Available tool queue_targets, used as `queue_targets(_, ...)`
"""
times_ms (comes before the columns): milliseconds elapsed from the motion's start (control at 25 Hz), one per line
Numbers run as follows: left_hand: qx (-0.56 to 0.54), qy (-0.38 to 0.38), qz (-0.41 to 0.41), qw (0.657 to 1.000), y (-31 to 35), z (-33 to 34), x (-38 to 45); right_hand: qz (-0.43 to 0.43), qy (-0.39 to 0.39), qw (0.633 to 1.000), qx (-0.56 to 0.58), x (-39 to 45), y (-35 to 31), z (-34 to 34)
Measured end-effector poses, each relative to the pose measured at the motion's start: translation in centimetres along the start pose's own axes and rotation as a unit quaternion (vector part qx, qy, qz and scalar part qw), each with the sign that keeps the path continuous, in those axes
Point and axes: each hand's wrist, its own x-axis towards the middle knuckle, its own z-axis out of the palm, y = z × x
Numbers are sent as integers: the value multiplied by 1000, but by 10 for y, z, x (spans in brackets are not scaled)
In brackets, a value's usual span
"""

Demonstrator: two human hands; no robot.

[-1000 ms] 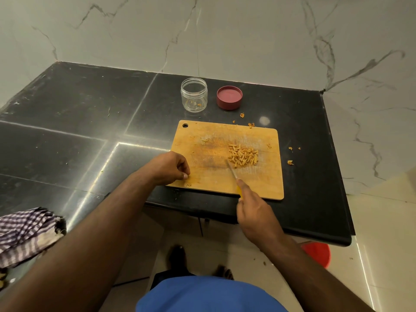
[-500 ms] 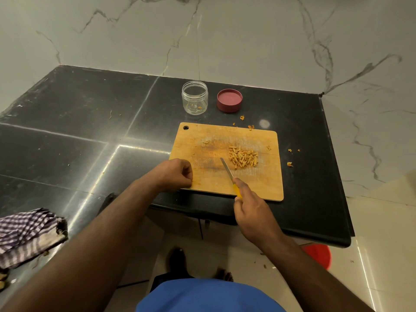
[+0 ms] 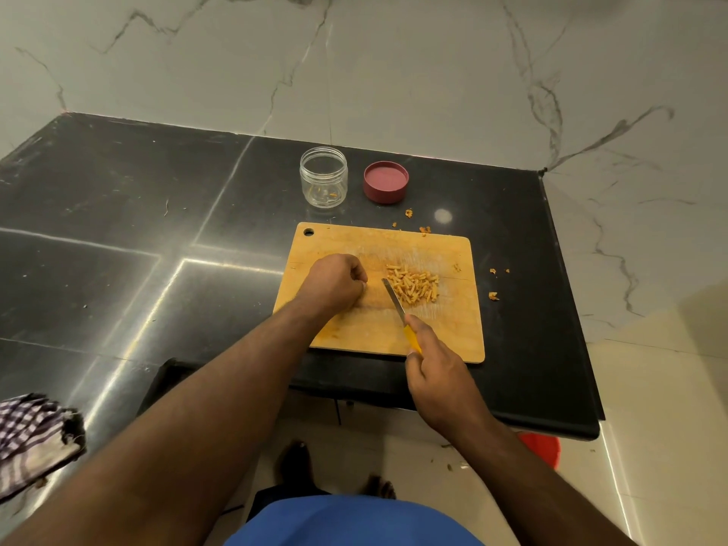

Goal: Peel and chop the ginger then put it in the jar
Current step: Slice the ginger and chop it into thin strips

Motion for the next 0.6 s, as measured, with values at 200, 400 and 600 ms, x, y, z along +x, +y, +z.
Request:
queue_targets(200,20,18,8,1000,-10,3,1,-8,-2,1000,6,6,-2,2)
queue_targets(400,22,34,15,999,-15,6,1,-28,-16,999,-13,13,-6,8)
queue_targets(600,-7,48,2,999,-18,10,0,-44,-27,998,-40,17,-13,17)
